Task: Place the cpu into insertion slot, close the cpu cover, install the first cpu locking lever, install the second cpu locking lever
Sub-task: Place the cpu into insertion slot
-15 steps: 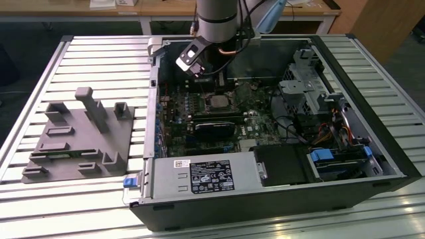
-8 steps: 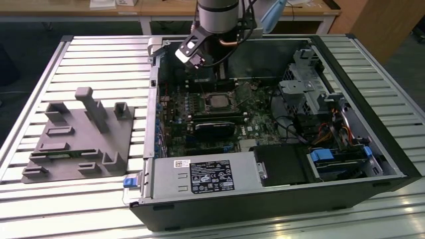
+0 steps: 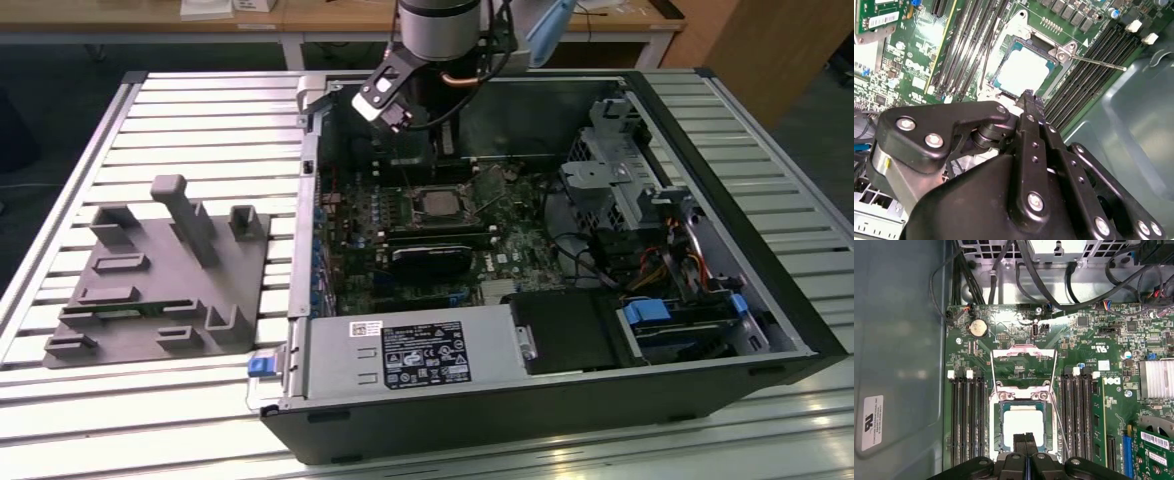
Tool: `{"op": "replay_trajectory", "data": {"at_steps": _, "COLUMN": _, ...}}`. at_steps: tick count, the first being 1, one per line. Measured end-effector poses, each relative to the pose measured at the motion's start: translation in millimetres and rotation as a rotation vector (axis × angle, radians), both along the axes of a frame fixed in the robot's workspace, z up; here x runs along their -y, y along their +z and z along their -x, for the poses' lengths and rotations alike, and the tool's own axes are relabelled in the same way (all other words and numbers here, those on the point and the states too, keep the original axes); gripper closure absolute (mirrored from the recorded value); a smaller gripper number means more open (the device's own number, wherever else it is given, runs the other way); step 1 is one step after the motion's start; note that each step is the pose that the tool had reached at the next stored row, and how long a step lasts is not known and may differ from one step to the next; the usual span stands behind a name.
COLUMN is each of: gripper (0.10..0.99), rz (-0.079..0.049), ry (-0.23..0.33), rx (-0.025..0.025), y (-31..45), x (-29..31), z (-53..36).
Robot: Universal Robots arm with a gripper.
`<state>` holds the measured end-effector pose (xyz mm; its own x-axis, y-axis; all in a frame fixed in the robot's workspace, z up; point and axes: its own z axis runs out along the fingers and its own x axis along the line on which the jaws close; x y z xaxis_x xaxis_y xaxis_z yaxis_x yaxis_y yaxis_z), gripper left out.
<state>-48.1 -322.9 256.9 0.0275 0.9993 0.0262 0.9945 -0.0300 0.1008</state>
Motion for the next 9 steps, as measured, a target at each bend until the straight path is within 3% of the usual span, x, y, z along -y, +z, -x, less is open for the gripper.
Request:
{"op": "replay_trajectory", "data": {"at_steps": 2, "gripper": 0.98, "rz": 0.001, "ry": 0.0, "rx": -0.0049, "y": -0.1, "x": 0.0, "z": -1.3}}
{"op": "replay_trajectory", "data": {"at_steps": 6, "gripper": 0.98, "rz": 0.003, "ry": 0.0, "rx": -0.0224, "y": -0.2, "x": 0.0, "z": -3.8}}
{"op": "replay_trajectory", "data": {"at_steps": 9, "gripper": 0.98, "rz": 0.003, "ry": 0.0, "rx": -0.0233, "y": -0.1, "x": 0.0, "z": -4.3}}
